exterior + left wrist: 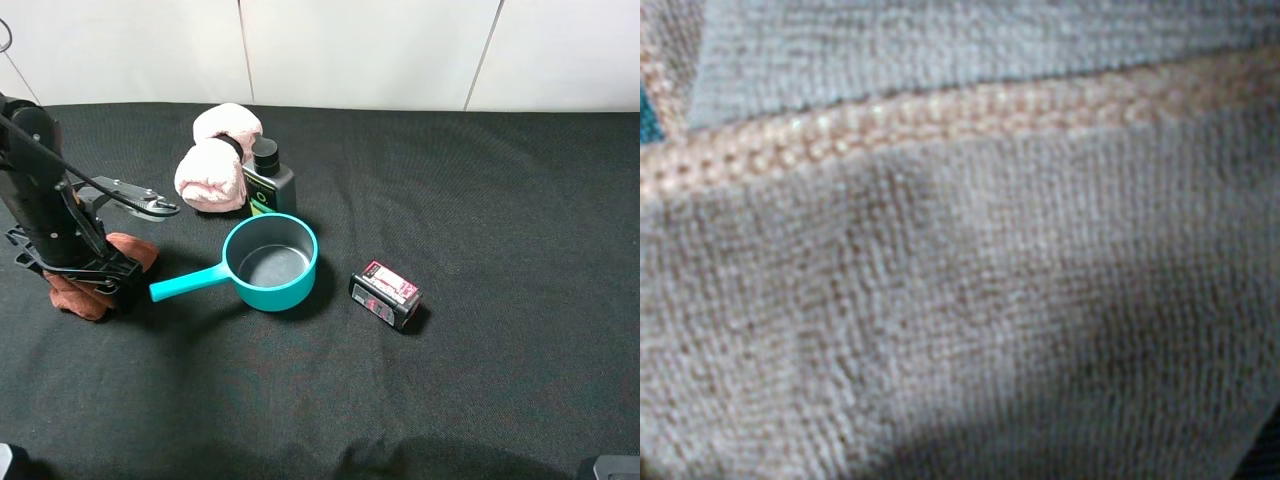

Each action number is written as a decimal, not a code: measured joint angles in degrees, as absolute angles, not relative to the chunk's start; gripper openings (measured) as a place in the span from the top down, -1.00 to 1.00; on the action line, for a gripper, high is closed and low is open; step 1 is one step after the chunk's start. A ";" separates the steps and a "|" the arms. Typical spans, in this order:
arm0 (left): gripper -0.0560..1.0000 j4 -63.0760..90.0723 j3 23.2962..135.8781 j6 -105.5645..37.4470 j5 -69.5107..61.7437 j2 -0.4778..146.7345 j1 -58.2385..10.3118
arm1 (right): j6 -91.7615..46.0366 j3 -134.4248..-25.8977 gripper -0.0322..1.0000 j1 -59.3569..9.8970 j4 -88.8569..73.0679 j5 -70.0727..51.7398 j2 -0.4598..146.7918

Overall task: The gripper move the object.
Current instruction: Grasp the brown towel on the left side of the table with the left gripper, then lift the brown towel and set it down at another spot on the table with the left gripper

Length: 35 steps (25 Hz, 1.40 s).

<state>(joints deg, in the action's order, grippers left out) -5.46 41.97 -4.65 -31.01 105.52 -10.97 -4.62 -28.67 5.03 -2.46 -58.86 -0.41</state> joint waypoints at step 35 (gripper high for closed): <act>-0.40 -6.73 43.94 -4.01 -31.50 105.52 -10.97 | -4.57 -28.67 -0.41 5.03 -2.46 -58.86 -0.41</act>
<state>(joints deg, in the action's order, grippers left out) -6.73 43.94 -4.01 -31.50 105.52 -10.97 -4.57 -28.67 5.03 -2.46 -58.86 -0.41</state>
